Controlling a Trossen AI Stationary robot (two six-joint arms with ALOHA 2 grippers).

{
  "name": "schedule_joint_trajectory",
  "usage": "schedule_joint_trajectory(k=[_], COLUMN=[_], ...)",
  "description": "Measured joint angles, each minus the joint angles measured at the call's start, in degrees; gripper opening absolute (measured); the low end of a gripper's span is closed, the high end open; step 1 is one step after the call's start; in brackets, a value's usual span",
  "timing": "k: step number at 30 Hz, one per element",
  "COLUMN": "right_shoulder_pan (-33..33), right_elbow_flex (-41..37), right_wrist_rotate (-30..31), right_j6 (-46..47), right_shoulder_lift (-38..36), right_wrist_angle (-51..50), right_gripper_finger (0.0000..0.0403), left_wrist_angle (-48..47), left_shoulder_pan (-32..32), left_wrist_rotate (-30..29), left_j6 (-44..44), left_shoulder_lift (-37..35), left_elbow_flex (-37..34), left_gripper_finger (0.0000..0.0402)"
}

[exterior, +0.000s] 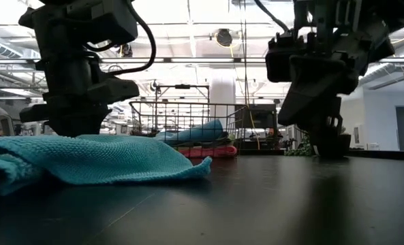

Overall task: Fold microfiber towels
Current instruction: Fold the light blue microfiber cloth in quarters

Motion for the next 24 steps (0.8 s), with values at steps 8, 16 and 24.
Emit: schedule_joint_trajectory(k=[8,16,24], right_shoulder_pan=[-0.01,0.0,-0.01], right_elbow_flex=[0.02,6.88,26.36], right_wrist_rotate=[-6.54,-9.27,-9.5], right_j6=[4.35,-3.6,-22.27], right_shoulder_lift=[6.49,13.76,25.02], right_wrist_angle=[9.59,12.92,-8.44], right_gripper_finger=[0.0039,0.0003,0.0], left_wrist_angle=[1.98,2.07,2.97], left_shoulder_pan=[0.24,1.6,2.58], left_wrist_rotate=[-1.39,-2.09,-2.09], left_j6=[0.29,1.53,2.56], left_shoulder_lift=[0.0,-0.02,-0.12], left_elbow_flex=[0.0,0.02,0.04], left_gripper_finger=[0.0006,0.0009,0.0009])
